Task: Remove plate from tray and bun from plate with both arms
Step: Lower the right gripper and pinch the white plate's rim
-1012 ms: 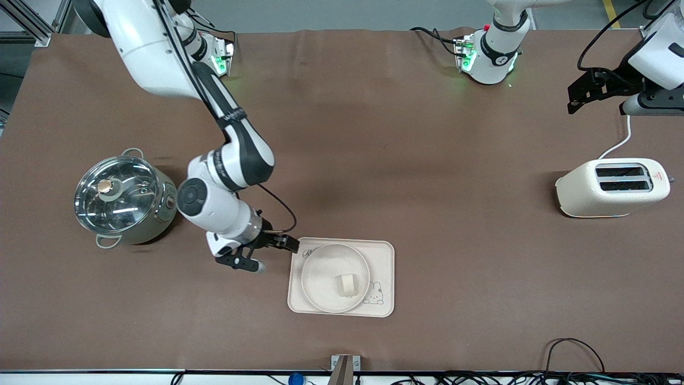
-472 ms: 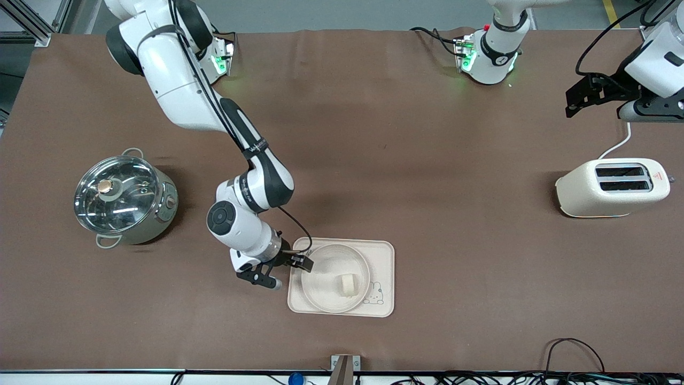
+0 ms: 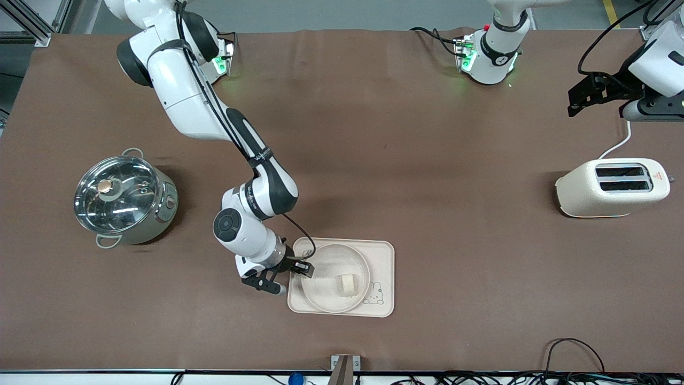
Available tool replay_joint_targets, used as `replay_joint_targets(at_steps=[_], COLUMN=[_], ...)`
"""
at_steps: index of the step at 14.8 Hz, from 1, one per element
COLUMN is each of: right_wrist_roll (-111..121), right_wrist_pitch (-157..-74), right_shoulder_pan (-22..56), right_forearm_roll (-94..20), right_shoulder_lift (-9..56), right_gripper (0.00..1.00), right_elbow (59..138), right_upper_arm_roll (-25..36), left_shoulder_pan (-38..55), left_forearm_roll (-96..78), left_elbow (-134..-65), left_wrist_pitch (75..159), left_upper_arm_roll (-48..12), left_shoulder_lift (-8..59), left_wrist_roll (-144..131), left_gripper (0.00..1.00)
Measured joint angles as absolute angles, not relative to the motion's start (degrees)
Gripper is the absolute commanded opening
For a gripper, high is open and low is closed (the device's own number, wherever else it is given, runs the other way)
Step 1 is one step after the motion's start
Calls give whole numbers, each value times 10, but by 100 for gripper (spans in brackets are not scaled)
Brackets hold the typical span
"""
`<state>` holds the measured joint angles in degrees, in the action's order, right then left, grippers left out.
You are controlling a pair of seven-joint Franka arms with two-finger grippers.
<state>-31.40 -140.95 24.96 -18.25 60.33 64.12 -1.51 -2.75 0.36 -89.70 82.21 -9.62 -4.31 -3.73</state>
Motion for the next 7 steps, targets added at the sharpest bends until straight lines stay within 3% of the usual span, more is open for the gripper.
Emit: replay_joint_targets(at_steps=[2, 5, 7], right_wrist_roll=[-314, -314, -314], right_wrist_pitch=[-1409, -1410, -1410], right_shoulder_pan=[250, 250, 251], right_forearm_roll=[-183, -183, -183], right_shoulder_lift=[604, 604, 604], right_gripper=[34, 2, 1], right_elbow=[640, 639, 639], right_upper_arm_roll=[-15, -15, -15], left_shoulder_pan=[-28, -28, -28], left_forearm_roll=[4, 4, 4], left_elbow=[-896, -894, -893], left_wrist_pitch=[822, 822, 822], left_upper_arm_roll=[-96, -96, -96], left_shoulder_lift=[-43, -43, -43], left_wrist_roll=[-37, -37, -37], left_gripper=[100, 100, 100])
